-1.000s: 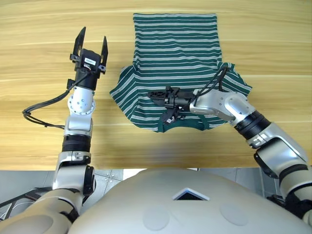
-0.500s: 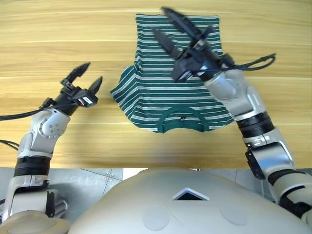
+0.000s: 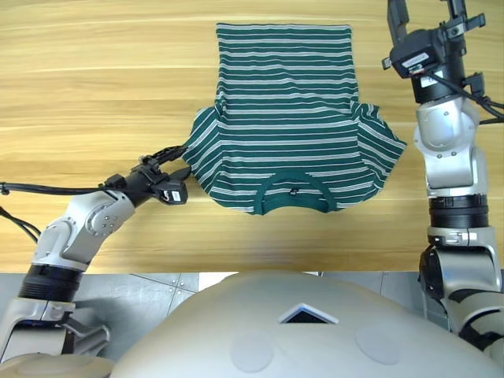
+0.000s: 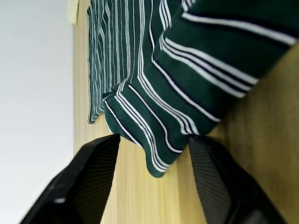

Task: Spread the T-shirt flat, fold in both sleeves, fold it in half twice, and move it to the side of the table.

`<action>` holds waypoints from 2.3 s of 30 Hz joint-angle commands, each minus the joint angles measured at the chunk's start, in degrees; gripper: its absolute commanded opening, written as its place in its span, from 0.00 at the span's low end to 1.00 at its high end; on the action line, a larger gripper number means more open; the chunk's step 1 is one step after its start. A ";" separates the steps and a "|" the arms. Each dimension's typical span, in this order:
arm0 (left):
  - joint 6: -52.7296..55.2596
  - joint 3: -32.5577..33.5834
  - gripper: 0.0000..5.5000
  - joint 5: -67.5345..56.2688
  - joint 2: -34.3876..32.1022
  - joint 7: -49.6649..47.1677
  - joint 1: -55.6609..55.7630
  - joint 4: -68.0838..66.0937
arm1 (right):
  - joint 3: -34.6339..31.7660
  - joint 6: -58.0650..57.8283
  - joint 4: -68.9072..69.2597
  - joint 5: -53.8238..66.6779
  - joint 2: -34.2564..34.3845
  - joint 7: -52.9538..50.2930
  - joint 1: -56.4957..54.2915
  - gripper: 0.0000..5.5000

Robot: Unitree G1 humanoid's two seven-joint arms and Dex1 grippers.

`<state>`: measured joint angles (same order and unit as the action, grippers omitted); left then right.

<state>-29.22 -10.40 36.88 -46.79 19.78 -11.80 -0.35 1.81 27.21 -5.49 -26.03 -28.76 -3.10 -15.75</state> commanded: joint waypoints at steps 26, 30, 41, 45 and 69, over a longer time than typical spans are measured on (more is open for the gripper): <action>5.96 -10.13 0.19 5.92 2.04 -2.08 6.02 -10.48 | -2.77 -0.16 -0.23 -0.73 -1.37 -0.82 3.31 0.39; 6.33 -10.29 0.13 5.90 2.18 -2.38 6.19 -10.68 | -2.92 -0.14 -0.26 -0.58 -1.55 -0.71 3.79 0.39; 4.07 -9.50 0.00 4.18 1.84 -4.61 5.63 -8.89 | -2.86 -0.04 -1.08 -0.92 -1.53 -1.04 4.49 0.39; 2.92 -9.07 0.00 3.35 2.03 -5.60 5.56 -7.67 | -2.74 -0.11 -1.32 -1.21 -1.38 -1.32 4.58 0.39; -4.41 -11.82 0.00 2.10 12.16 -13.36 15.65 -12.55 | -1.32 -0.42 -5.59 -2.51 -0.53 -3.93 4.67 0.39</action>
<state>-33.05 -21.14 38.59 -34.95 5.47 3.10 -11.61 0.44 27.33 -10.86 -28.24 -29.68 -6.36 -11.15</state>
